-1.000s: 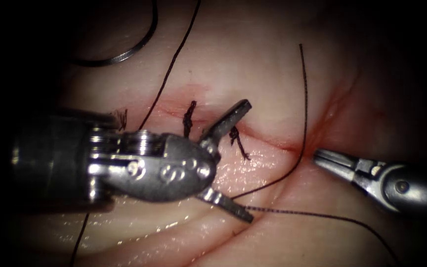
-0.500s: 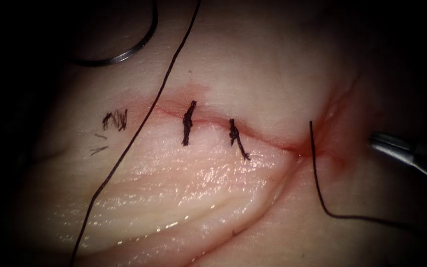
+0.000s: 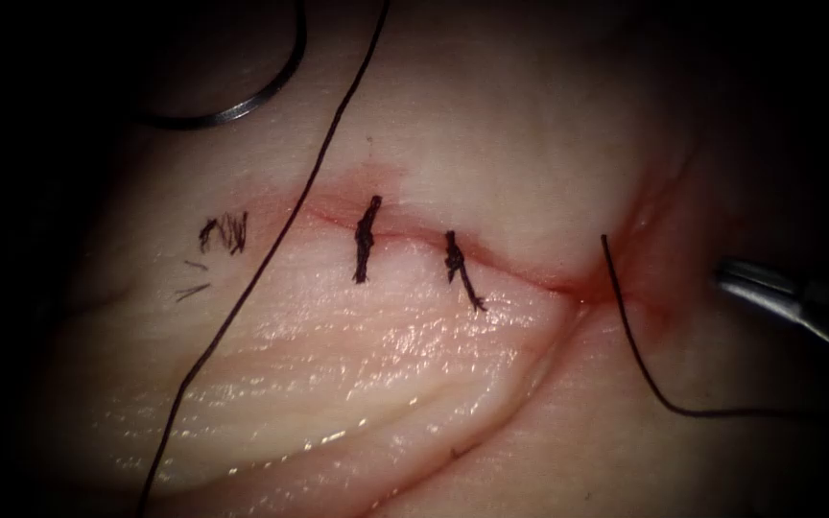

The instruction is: Wound Closure

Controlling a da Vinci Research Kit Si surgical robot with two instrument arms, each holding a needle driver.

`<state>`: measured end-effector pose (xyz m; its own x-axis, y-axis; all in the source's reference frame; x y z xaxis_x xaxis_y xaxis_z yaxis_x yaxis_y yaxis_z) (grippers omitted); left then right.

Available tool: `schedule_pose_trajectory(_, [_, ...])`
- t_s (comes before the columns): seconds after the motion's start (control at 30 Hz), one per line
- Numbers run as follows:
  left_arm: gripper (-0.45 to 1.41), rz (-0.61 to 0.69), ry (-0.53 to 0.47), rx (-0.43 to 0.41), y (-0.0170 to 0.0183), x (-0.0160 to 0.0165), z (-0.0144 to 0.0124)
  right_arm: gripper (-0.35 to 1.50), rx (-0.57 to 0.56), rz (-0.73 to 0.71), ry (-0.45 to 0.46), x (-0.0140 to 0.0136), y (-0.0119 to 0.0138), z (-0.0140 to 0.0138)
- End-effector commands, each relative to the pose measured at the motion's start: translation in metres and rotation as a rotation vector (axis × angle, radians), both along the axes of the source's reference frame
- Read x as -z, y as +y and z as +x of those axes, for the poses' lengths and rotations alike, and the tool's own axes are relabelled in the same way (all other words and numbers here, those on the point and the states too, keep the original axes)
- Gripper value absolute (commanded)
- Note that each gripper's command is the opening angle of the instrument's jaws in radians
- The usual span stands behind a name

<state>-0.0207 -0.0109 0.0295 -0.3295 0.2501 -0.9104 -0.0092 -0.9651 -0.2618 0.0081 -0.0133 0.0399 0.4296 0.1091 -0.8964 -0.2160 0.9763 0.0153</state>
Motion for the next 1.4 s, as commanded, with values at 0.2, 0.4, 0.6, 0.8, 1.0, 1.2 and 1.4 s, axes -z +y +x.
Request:
schedule_pose_trajectory(0.2, [0.94, -0.075, 0.101, 0.201, 0.0082, -0.0005, -0.0017, -0.35, -0.029, -0.004, -0.016, 0.0012, 0.0040, 0.0007])
schedule_pose_trajectory(0.4, [0.91, -0.143, 0.312, 0.365, 0.0133, -0.0047, -0.0002, -0.35, -0.034, 0.002, 0.022, 0.0021, 0.0049, 0.0027])
schedule_pose_trajectory(0.6, [0.91, -0.138, 0.397, 0.397, 0.0167, -0.0108, 0.0014, -0.35, -0.033, 0.002, 0.045, 0.0019, 0.0049, 0.0057])
schedule_pose_trajectory(0.8, [0.81, -0.052, 0.433, 0.323, 0.0173, -0.0171, 0.0023, 0.04, -0.027, -0.003, 0.060, 0.0018, 0.0046, 0.0063])
schedule_pose_trajectory(1.0, [0.78, 0.001, 0.469, 0.290, 0.0173, -0.0228, 0.0044, 0.29, -0.038, 0.067, 0.095, 0.0018, 0.0043, 0.0066])
schedule_pose_trajectory(1.2, [0.78, 0.059, 0.482, 0.316, 0.0176, -0.0265, 0.0072, 0.54, -0.068, 0.134, 0.113, 0.0016, 0.0037, 0.0080])
schedule_pose_trajectory(1.4, [0.88, 0.162, 0.469, 0.343, 0.0176, -0.0285, 0.0087, 0.61, -0.076, 0.137, 0.112, 0.0013, 0.0032, 0.0087])
